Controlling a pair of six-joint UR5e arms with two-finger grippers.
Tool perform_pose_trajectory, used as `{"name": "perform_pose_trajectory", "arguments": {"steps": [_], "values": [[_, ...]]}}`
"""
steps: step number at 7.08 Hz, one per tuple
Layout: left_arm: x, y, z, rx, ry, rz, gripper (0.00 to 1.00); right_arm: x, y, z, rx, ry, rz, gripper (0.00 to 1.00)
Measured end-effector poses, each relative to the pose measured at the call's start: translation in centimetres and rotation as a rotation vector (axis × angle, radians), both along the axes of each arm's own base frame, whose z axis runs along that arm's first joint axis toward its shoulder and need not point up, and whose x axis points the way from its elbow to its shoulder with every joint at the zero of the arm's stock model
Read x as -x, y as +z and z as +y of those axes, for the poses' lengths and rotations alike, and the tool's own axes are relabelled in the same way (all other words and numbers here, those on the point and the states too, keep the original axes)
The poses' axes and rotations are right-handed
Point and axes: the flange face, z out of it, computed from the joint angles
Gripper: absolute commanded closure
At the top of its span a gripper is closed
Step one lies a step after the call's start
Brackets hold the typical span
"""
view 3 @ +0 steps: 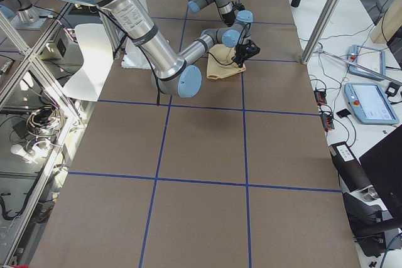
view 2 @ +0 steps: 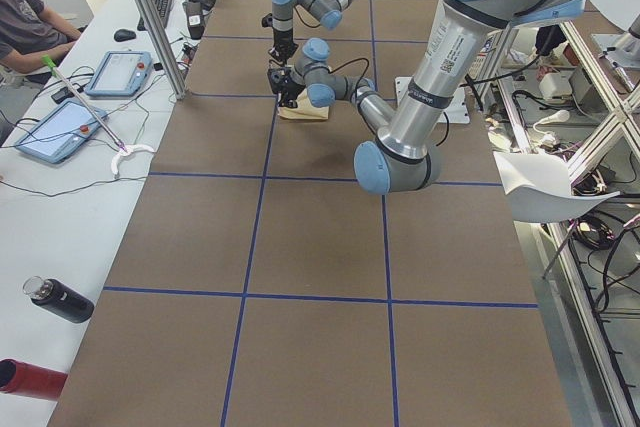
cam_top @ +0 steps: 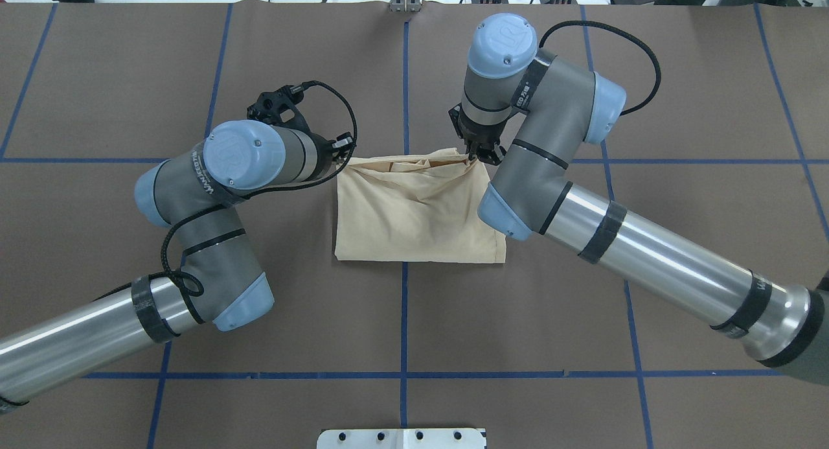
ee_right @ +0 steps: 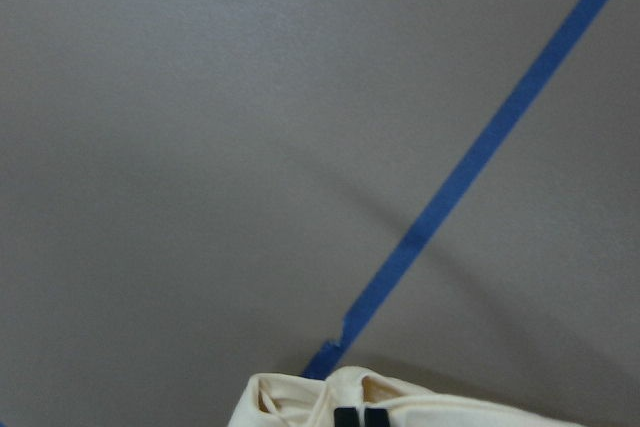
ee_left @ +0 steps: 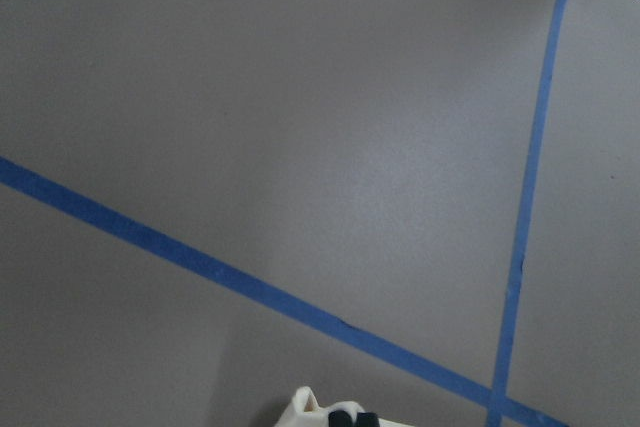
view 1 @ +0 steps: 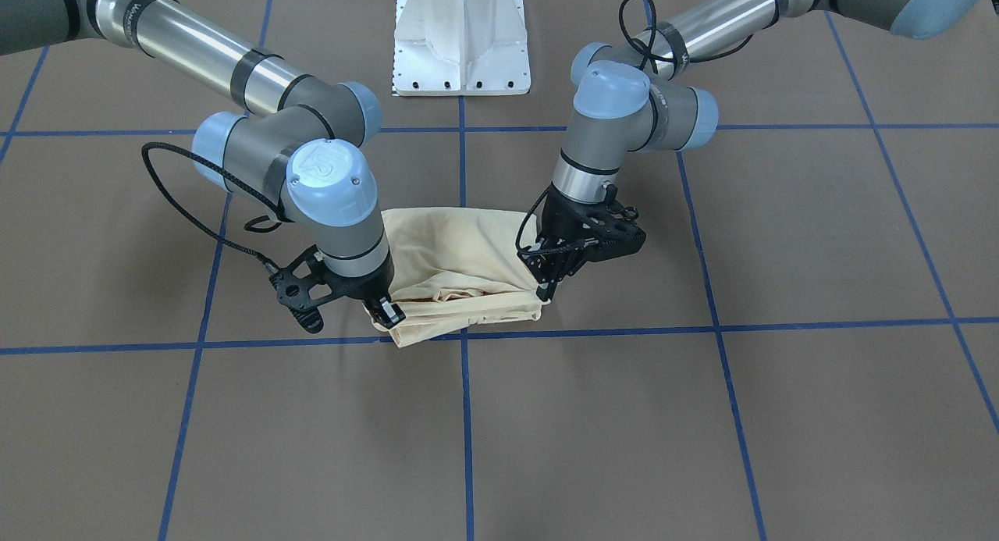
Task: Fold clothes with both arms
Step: 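Release the shirt and raise both grippers away from it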
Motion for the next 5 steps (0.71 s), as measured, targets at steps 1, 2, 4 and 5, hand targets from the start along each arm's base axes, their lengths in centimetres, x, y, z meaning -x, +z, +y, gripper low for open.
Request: {"name": "perform_pose_trajectory", "arguments": {"steps": [1,2,4,5], "values": [[1.3,0.4,-1.6,-0.035,-0.001,-0.029,0.0,-0.9,-0.3,-2.4,-0.042,-0.023,0.011,0.0],[2.3,0.6,-2.5,-0.054,-0.005,-0.042,0.0,-2.7,-0.4,-4.5,-0.073,-0.037,0.016,0.0],[5.1,0.2,-4.0,-0.103,0.029,-0.059,0.0,-7.2,1.0,-7.8,-0.125,-0.061,0.036,0.0],[7.6,0.4,-4.0,-0.151,0.088,-0.073,0.0,-9.3,2.8,-8.6,-0.144,-0.082,0.051,0.0]]}}
